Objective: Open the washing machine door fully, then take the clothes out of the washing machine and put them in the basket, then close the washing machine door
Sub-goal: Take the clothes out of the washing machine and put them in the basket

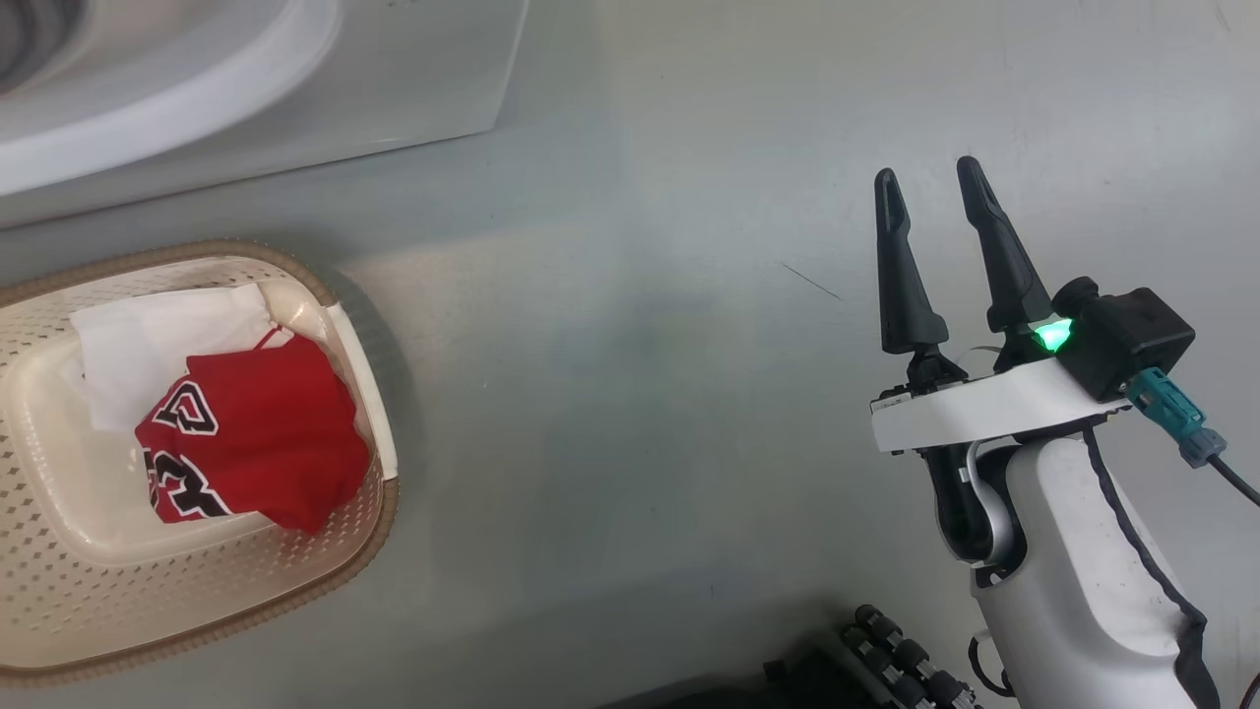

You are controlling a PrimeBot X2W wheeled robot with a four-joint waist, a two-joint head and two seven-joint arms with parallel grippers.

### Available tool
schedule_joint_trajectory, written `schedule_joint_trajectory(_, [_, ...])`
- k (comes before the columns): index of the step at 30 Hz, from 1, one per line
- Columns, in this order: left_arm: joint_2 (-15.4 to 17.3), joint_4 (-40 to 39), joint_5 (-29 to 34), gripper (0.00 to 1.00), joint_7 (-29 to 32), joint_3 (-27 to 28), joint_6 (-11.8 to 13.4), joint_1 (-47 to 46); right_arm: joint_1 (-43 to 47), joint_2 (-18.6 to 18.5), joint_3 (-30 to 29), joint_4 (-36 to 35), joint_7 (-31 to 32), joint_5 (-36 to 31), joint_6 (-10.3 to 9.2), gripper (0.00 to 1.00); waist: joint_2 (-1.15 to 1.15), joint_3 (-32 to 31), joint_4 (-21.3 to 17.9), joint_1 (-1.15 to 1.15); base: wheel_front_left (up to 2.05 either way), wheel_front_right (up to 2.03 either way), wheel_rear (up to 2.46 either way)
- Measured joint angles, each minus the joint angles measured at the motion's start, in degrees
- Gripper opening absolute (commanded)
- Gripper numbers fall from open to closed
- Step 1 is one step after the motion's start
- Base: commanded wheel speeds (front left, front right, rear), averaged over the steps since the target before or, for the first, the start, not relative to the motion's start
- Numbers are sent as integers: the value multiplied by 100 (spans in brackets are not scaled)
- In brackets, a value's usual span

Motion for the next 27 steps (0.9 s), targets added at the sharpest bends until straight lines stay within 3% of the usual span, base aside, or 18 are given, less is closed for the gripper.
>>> schedule_joint_trajectory(11, [427,410,224,100,699,7,140,-430,-77,0,123,7,0,91,-49,100,0,252,-149,0,0,0,0])
schedule_joint_trajectory(26, [446,709,271,100,1312,-176,157,-745,-108,0,211,46,0,169,-93,100,0,385,-204,-1,0,0,0])
schedule_joint_trajectory(27, [446,730,276,91,1330,-177,157,-771,-118,0,216,48,0,192,-93,100,0,387,-205,0,0,0,0])
